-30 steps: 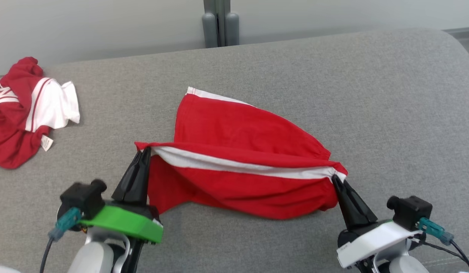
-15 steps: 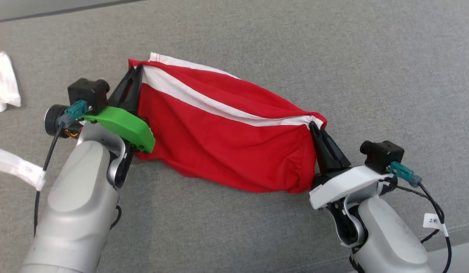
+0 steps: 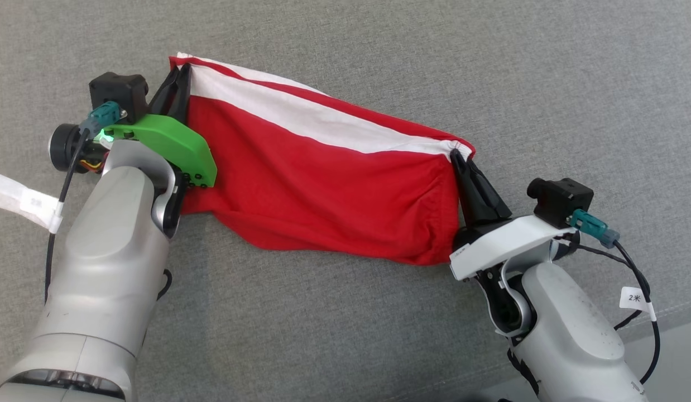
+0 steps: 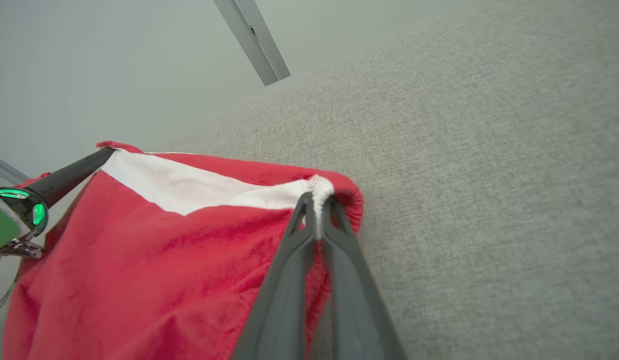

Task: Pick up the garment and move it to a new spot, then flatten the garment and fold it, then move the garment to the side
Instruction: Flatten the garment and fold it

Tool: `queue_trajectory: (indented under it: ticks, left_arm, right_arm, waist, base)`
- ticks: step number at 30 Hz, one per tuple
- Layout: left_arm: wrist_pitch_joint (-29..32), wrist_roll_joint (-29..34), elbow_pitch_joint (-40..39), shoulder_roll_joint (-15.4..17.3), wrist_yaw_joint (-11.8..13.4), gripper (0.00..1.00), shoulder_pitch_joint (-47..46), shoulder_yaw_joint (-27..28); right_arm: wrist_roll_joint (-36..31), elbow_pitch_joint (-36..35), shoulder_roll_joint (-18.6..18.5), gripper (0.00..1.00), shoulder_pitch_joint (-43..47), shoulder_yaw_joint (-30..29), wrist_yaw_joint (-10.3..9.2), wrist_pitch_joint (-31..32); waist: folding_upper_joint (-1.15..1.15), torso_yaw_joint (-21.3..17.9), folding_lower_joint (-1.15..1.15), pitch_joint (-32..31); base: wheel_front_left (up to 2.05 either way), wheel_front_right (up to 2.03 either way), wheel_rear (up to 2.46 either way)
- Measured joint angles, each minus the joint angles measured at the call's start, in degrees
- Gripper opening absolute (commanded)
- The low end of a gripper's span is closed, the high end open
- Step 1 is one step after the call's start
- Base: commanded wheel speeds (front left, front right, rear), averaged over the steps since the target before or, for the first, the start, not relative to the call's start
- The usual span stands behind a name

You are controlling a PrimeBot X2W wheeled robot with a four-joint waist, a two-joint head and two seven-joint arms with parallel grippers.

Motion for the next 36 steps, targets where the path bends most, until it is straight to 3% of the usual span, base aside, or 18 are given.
queue_trajectory:
  ticks: [1, 2, 3, 10, 19, 27, 36]
  left_arm:
    - [-0.21, 0.02, 0.8, -0.14, 0.08, 0.08, -0.49, -0.07]
    - [-0.33, 0.27, 1.36, -0.26, 0.21, 0.38, -0.85, -0.24]
    - [-0.45, 0.65, 1.78, -0.48, 0.26, 1.0, -1.12, -0.48]
    - [-1.19, 0.77, 0.26, -2.4, -0.11, 1.0, -0.29, -1.42]
    - [-0.88, -1.44, -0.54, -3.25, -0.77, 1.0, 8.63, -3.71]
    - [5.02, -6.57, 1.68, -1.33, -0.82, 1.0, 10.79, -5.3]
    - [12.83, -12.62, 1.0, 0.85, -0.85, 1.0, 9.7, -7.77]
  right_arm:
    - [-0.01, -0.24, 0.0, 0.37, -0.05, -0.1, 0.0, -0.02]
    - [-0.02, -0.27, 0.0, 0.79, -0.06, -0.11, 0.0, -0.03]
    - [-0.04, -0.41, 0.01, 1.0, -0.04, -0.22, 0.0, -0.03]
    - [-0.94, -2.08, 0.03, 1.0, 2.7, -2.57, 0.0, -0.03]
    - [-6.88, -3.13, 0.05, 1.0, 10.4, -9.55, 0.0, -0.03]
    - [-10.25, -7.5, 0.04, 1.0, 14.65, -12.95, 0.0, 0.9]
    - [-10.44, -11.82, 0.04, 1.0, 15.55, -12.68, 0.0, 2.32]
  waist:
    - [0.0, -0.04, 0.0, 0.02]
    - [0.0, -0.03, 0.0, -0.02]
    - [0.0, 0.02, 0.0, -0.16]
    - [0.0, 1.0, 0.0, -2.65]
    - [0.0, 3.24, 0.0, -8.59]
    - [0.0, 5.09, 0.0, -12.98]
    - [0.0, 3.41, 0.0, -11.11]
  base:
    - [0.0, 0.0, 0.0]
    - [0.0, 0.0, 0.0]
    - [0.0, 0.0, 0.0]
    - [0.0, 0.0, 0.0]
    - [0.0, 0.0, 0.0]
    - [0.0, 0.0, 0.0]
    - [0.0, 0.0, 0.0]
